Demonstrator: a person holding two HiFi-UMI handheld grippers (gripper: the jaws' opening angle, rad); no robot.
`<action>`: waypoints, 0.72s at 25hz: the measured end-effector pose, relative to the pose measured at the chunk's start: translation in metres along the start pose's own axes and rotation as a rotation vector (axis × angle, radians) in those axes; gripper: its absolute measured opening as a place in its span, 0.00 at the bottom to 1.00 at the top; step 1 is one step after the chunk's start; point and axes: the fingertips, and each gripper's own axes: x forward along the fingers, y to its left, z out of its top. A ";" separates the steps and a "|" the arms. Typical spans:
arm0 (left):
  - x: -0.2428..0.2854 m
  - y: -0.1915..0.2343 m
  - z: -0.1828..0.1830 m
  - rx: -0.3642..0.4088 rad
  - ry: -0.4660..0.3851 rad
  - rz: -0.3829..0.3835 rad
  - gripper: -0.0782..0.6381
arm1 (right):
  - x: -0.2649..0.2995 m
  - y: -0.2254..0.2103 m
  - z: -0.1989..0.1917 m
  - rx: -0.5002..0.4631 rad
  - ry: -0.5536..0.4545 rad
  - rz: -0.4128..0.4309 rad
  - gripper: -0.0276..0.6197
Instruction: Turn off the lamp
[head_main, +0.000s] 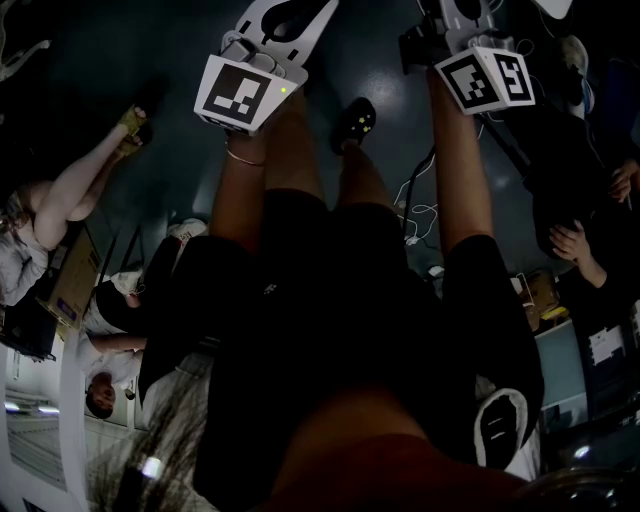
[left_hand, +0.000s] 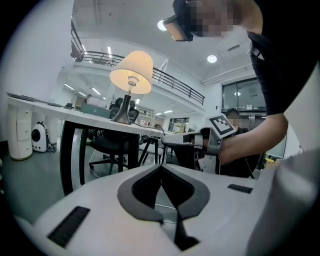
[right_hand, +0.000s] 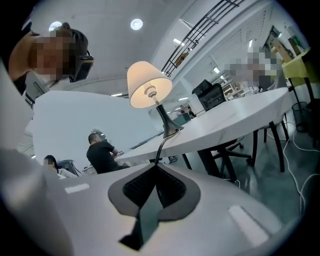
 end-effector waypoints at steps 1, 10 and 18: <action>0.001 0.000 0.000 -0.015 -0.006 0.005 0.12 | 0.000 0.001 0.002 0.008 -0.002 0.006 0.05; 0.024 -0.008 0.009 0.000 -0.021 -0.030 0.12 | -0.011 0.008 0.031 0.132 -0.054 0.068 0.05; 0.043 -0.013 0.017 -0.007 -0.033 -0.077 0.26 | -0.016 0.018 0.039 0.188 -0.075 0.097 0.05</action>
